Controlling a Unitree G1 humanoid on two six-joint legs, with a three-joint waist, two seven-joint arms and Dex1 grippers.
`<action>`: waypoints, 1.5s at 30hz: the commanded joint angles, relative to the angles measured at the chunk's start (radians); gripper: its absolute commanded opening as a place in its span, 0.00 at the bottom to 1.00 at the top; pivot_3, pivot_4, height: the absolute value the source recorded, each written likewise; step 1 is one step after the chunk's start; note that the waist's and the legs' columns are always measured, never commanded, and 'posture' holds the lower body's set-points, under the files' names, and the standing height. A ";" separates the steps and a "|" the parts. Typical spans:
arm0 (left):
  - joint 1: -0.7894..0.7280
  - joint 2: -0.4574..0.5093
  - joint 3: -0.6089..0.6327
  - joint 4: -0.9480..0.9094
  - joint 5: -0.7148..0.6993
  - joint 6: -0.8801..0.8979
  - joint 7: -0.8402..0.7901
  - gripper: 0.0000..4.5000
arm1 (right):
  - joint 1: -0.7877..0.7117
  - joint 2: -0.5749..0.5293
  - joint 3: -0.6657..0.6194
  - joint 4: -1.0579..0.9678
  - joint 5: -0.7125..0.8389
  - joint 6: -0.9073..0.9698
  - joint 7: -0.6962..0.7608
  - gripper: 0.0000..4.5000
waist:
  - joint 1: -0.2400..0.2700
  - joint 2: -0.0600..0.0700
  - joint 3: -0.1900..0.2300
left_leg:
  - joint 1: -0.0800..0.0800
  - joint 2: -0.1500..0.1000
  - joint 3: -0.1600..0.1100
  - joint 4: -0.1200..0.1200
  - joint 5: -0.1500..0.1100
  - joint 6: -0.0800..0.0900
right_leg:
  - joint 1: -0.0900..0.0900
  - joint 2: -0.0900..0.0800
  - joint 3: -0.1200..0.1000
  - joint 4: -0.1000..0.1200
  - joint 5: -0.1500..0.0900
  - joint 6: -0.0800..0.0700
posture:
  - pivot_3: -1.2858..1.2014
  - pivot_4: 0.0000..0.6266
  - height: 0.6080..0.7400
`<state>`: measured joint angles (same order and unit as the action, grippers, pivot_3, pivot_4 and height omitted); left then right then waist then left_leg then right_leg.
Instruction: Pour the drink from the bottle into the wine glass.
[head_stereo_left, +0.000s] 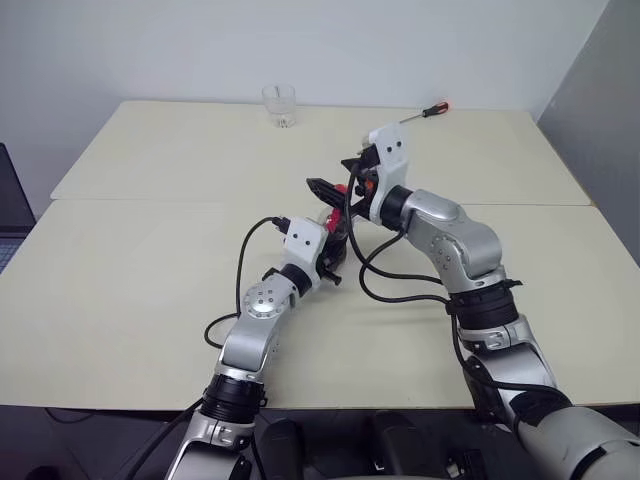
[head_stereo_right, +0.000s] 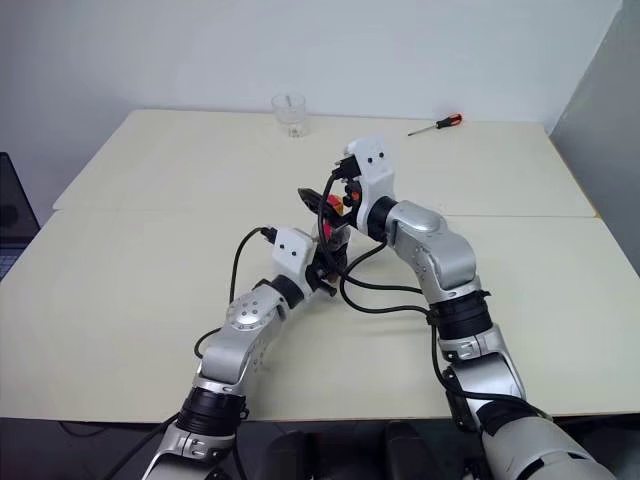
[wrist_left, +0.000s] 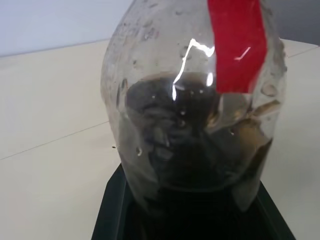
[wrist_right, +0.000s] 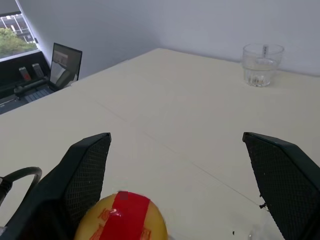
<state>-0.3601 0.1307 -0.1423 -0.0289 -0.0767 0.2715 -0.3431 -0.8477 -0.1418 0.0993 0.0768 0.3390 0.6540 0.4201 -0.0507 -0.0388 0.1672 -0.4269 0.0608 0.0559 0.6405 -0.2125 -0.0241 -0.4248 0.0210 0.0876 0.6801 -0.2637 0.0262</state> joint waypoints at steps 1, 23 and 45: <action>-0.016 0.006 0.029 -0.042 -0.009 -0.031 0.004 0.22 | 0.016 -0.052 -0.076 -0.086 0.019 0.031 -0.009 1.00 | 0.000 0.000 0.000 | 0.000 0.000 0.000 0.000 0.000 0.000 | 0.000 0.000 0.000 0.000 0.000 0.000 | 0.52 0.24 1.00; -0.035 0.009 0.031 -0.021 -0.009 -0.042 0.001 0.21 | 0.093 -0.094 -0.049 -0.261 0.062 0.137 0.012 0.79 | 0.000 0.000 0.000 | 0.000 0.000 0.000 0.000 0.000 0.000 | 0.000 0.000 0.000 0.000 -0.001 0.001 | 0.52 0.24 1.00; -0.041 0.008 0.029 -0.008 -0.010 -0.050 -0.002 0.20 | 0.074 -0.020 -0.176 -0.281 0.182 0.154 -0.042 0.27 | 0.000 0.000 0.000 | 0.000 0.000 0.000 0.000 0.000 0.000 | 0.000 0.000 0.000 0.000 -0.001 0.001 | 0.52 0.24 1.00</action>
<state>-0.3982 0.1389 -0.1276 -0.0208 -0.0777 0.2472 -0.3431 -0.7522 -0.1634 0.0073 -0.1720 0.4895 0.8227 0.4097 -0.0505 -0.0388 0.1671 -0.4269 0.0607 0.0556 0.6406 -0.2126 -0.0240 -0.4247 0.0211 0.0875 0.6802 -0.2642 0.0269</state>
